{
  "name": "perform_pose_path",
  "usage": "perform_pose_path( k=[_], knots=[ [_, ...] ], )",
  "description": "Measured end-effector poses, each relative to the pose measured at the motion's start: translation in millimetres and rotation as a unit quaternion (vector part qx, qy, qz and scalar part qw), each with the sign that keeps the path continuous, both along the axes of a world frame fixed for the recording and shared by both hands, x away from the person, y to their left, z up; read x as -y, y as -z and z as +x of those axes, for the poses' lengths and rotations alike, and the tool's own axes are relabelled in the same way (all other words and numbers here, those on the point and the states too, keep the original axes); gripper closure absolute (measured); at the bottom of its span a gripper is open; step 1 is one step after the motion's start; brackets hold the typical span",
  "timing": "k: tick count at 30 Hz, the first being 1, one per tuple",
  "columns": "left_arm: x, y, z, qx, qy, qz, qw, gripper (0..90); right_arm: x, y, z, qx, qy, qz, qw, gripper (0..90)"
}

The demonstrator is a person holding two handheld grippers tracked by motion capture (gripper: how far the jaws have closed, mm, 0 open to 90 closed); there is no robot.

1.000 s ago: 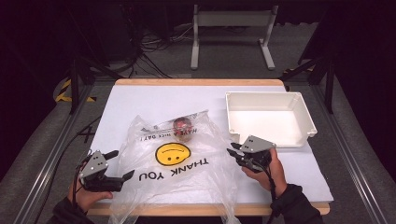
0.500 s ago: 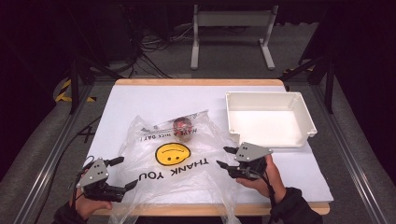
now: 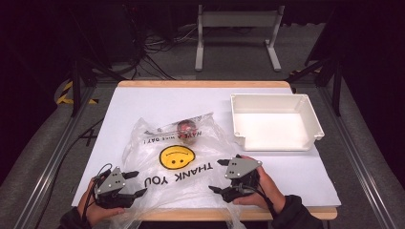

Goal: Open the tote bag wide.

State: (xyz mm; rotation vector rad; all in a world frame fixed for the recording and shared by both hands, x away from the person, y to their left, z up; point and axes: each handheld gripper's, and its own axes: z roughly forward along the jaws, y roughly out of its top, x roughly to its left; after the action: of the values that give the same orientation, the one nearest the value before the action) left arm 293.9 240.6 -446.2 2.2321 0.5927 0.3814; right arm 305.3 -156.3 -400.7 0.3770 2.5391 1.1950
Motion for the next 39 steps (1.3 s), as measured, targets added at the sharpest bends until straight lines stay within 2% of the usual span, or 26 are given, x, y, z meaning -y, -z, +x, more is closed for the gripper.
perform_pose_path(
  k=[3, 5, 8, 11, 14, 18, 20, 25, 28, 29, 30, 38, 39],
  knots=[
    [1.6, 2.2, 0.2, 0.003, 0.006, 0.005, 1.0000, 49.8, -6.5, 9.8, -2.4, -0.007, -0.019, -0.025, 0.9995, 17.0],
    [2.8, 4.5, 1.2, -0.005, 0.010, 0.010, 0.9999, 54.8, -9.6, 16.1, -1.7, -0.016, -0.026, -0.035, 0.9989, 17.7],
    [4.1, 8.0, 3.5, -0.010, 0.016, 0.012, 0.9997, 61.6, -12.4, 23.6, 1.3, -0.016, -0.023, -0.060, 0.9978, 24.8],
    [3.9, 8.3, 5.8, -0.009, 0.019, 0.016, 0.9997, 69.7, -11.4, 30.0, 5.6, -0.023, -0.024, -0.074, 0.9967, 44.3],
    [3.5, 8.3, 6.1, -0.008, 0.017, 0.019, 0.9996, 76.3, -8.3, 31.8, 8.5, -0.021, -0.019, -0.075, 0.9968, 63.1],
    [2.6, 6.2, 5.5, 0.000, 0.017, 0.015, 0.9997, 84.5, -4.7, 30.1, 8.5, -0.011, -0.015, -0.074, 0.9971, 82.1],
    [2.0, 4.6, 5.3, 0.006, 0.015, 0.014, 0.9998, 87.1, -3.1, 26.9, 8.2, -0.002, -0.014, -0.064, 0.9978, 87.0],
    [0.3, -3.8, 8.0, 0.026, 0.005, 0.004, 0.9997, 89.4, -3.2, 17.1, 10.3, 0.024, -0.002, -0.050, 0.9985, 89.4],
    [0.6, -11.6, 11.2, 0.042, -0.002, -0.001, 0.9991, 90.0, -4.2, 8.1, 14.2, 0.035, 0.009, -0.032, 0.9988, 89.9],
    [0.6, -11.6, 11.2, 0.042, -0.002, -0.001, 0.9991, 90.0, -4.6, 4.6, 16.0, 0.041, 0.013, -0.025, 0.9987, 90.0],
    [0.5, -18.0, 15.0, 0.049, -0.006, -0.009, 0.9988, 90.0, -4.8, 0.4, 18.7, 0.045, 0.017, -0.018, 0.9987, 90.0],
    [-1.8, -36.8, 25.3, 0.077, -0.025, -0.021, 0.9965, 90.0, -7.4, -19.8, 36.0, 0.077, 0.042, 0.008, 0.9961, 90.0],
    [-2.2, -41.1, 28.9, 0.084, -0.031, -0.028, 0.9956, 90.0, -7.9, -22.0, 38.6, 0.080, 0.047, 0.010, 0.9956, 90.0]
  ],
)
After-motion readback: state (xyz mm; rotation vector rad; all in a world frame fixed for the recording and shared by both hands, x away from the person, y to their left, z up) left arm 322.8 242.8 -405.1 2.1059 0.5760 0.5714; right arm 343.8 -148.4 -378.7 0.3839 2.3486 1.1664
